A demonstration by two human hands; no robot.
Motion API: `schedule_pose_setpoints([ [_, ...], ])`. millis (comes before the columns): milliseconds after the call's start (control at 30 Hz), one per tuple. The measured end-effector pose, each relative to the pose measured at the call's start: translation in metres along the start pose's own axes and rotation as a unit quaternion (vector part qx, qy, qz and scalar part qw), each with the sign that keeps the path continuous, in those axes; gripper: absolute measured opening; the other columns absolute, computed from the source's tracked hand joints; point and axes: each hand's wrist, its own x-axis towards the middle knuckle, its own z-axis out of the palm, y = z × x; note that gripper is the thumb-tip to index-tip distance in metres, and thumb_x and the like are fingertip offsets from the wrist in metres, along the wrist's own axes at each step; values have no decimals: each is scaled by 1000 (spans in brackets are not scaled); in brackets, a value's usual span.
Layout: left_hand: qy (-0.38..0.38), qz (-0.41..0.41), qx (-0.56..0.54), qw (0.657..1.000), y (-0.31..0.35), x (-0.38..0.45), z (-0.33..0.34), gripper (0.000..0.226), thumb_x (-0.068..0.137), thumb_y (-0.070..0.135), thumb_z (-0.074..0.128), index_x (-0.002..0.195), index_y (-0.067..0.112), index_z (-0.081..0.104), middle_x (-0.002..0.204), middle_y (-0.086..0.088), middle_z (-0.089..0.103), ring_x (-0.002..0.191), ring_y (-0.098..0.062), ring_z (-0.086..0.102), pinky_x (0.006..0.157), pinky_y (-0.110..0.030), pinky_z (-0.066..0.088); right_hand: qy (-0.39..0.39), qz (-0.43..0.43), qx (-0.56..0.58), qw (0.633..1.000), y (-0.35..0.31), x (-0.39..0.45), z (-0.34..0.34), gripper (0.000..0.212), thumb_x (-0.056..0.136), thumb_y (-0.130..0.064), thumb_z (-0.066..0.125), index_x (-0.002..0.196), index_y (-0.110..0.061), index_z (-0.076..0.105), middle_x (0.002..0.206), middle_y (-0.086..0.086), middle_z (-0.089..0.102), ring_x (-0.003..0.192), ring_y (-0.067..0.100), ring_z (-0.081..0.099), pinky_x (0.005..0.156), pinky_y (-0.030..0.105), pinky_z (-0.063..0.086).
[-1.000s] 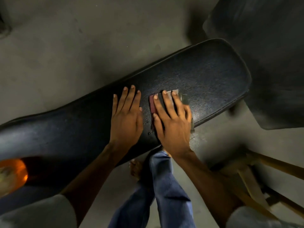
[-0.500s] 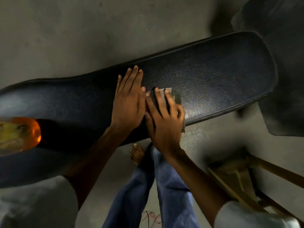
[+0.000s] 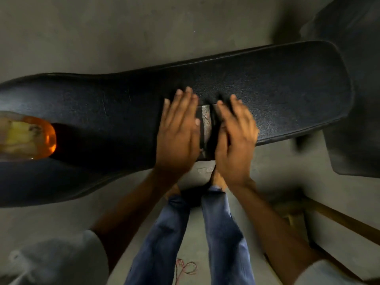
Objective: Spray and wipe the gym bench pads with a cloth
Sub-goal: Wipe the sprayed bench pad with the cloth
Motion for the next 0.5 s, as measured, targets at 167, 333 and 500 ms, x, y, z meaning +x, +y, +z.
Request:
schedule_pose_setpoints([
  [167, -75, 21, 118, 990, 15, -37, 34, 62, 107, 27, 38, 165, 5, 33, 173, -18, 32, 163, -32, 27, 134, -55, 17, -43, -1, -96, 994, 31, 26, -3, 50, 110, -24, 48, 160, -24, 53, 173, 6, 41, 164, 28, 31, 129, 53, 25],
  [333, -33, -56, 151, 986, -11, -77, 6, 65, 104, 20, 45, 165, 3, 32, 174, -19, 29, 164, -35, 23, 134, -58, 18, -69, -35, -135, 988, 34, 22, 14, 49, 115, -30, 42, 163, -24, 49, 175, 7, 39, 166, 29, 27, 135, 59, 15],
  [500, 22, -156, 143, 977, -41, -36, -14, 59, 114, 28, 25, 165, -1, 30, 175, -23, 23, 165, -39, 16, 135, -58, 9, -53, -31, -137, 989, 35, 22, 18, 49, 115, -31, 42, 162, -24, 50, 174, 6, 40, 166, 29, 27, 135, 58, 13],
])
